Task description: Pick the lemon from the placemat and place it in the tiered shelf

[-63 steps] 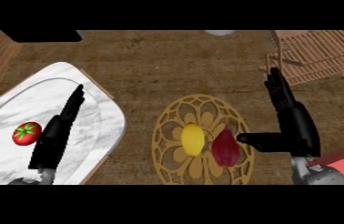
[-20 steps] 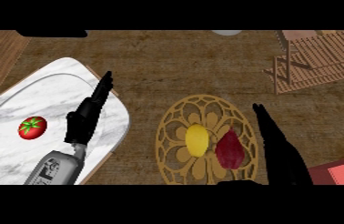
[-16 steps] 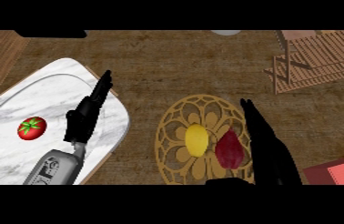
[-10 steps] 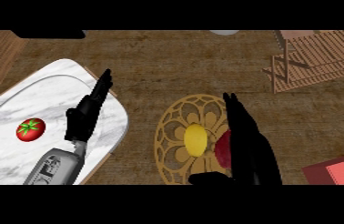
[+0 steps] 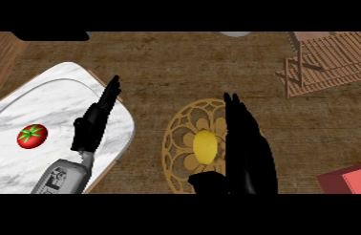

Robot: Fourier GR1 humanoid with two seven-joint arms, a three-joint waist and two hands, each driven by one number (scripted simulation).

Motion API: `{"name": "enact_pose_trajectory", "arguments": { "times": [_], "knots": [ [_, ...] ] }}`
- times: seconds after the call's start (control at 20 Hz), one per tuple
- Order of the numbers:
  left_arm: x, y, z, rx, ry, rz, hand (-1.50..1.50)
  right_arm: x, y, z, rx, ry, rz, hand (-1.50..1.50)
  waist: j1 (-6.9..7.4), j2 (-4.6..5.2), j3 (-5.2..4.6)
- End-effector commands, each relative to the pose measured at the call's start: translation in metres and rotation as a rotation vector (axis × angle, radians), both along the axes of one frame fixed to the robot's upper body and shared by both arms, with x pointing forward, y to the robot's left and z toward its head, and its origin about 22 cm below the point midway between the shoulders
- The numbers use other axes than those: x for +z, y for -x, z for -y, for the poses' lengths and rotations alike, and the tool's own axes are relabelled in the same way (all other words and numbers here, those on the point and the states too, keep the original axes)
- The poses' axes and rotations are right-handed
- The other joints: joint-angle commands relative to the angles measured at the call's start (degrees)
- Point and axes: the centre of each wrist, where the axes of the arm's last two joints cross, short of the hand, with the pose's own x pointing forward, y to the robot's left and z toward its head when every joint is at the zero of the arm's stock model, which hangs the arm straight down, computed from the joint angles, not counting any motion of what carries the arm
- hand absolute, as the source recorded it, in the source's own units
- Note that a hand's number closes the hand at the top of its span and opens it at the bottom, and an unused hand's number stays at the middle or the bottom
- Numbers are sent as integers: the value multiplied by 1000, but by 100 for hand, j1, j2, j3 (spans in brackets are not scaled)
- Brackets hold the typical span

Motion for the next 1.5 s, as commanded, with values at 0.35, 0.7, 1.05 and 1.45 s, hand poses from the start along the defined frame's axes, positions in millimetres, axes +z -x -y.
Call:
{"name": "enact_pose_trajectory", "arguments": {
  "times": [0.35,0.7,1.05,1.45],
  "knots": [
    [-5,-3,-15,10,13,2,0,-18,-9,-25,-173,43,-160,-150,42,17,-1],
    [-15,5,9,9,-16,21,0,-15,-17,-14,-177,63,-186,-150,-9,17,4],
    [8,-12,-15,-15,-6,0,0,-25,-21,-17,-161,99,-243,-150,-17,16,5],
    [3,3,-5,-16,20,-7,0,-36,-24,-21,-193,92,-239,-150,16,5,7]
  ]
}}
